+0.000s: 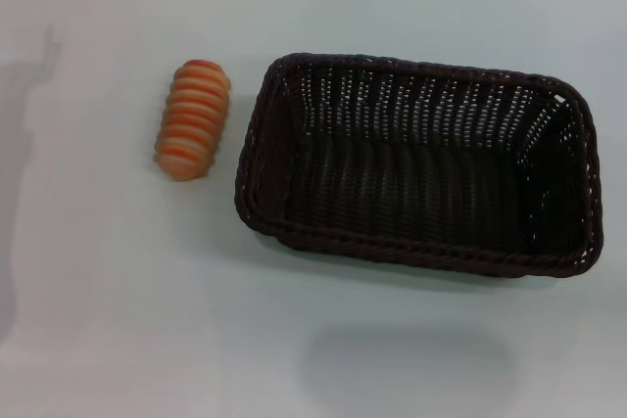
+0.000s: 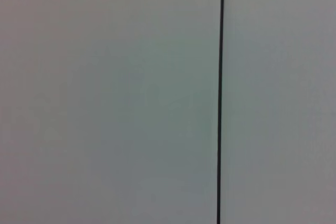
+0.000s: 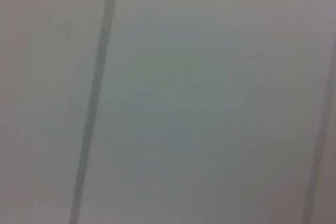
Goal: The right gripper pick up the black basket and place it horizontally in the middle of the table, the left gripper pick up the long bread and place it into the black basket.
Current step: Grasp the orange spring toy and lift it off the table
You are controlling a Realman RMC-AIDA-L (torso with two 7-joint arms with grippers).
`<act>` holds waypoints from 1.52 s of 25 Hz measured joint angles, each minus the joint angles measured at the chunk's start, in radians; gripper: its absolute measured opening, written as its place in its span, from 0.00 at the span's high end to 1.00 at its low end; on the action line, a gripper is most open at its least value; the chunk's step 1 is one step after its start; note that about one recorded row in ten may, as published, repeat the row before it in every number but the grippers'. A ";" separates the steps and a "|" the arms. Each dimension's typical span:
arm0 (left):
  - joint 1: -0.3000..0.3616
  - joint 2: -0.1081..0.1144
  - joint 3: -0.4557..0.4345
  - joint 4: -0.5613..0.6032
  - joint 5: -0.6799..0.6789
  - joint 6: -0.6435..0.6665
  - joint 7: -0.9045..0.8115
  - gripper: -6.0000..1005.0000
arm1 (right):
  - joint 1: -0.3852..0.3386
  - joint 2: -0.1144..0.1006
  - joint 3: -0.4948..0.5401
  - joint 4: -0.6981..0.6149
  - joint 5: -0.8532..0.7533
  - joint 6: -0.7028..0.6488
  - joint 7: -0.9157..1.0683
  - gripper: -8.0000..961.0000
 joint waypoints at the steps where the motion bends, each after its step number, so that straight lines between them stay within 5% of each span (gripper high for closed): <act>1: -0.004 0.000 0.000 -0.004 0.000 -0.008 0.001 0.16 | -0.001 0.000 0.019 -0.020 0.011 0.008 -0.011 0.59; 17: -0.073 -0.003 0.009 -0.039 0.000 -0.083 0.053 0.16 | 0.074 0.000 0.169 -0.122 0.026 0.192 -0.212 0.59; 21: -0.076 -0.003 0.009 -0.098 0.000 -0.195 0.057 0.16 | 0.095 0.000 0.202 -0.143 0.021 0.223 -0.213 0.59; 27: -0.081 0.001 -0.052 -0.330 0.000 -0.568 0.082 0.16 | 0.103 0.000 0.202 -0.144 -0.031 0.225 -0.213 0.59; 30: -0.117 0.005 -0.131 -0.465 -0.001 -0.863 0.114 0.16 | 0.108 -0.001 0.200 -0.149 -0.053 0.230 -0.214 0.59; 31: -0.117 0.005 -0.131 -0.465 -0.001 -0.863 0.114 0.16 | 0.110 -0.001 0.201 -0.152 -0.058 0.235 -0.214 0.59; 34: -0.228 -0.001 -0.285 -0.589 -0.008 -1.278 0.216 0.16 | 0.116 -0.002 0.204 -0.167 -0.065 0.249 -0.225 0.59; 38: -0.317 0.000 -0.383 -0.615 -0.041 -1.485 0.290 0.16 | 0.120 -0.002 0.206 -0.189 -0.065 0.271 -0.251 0.59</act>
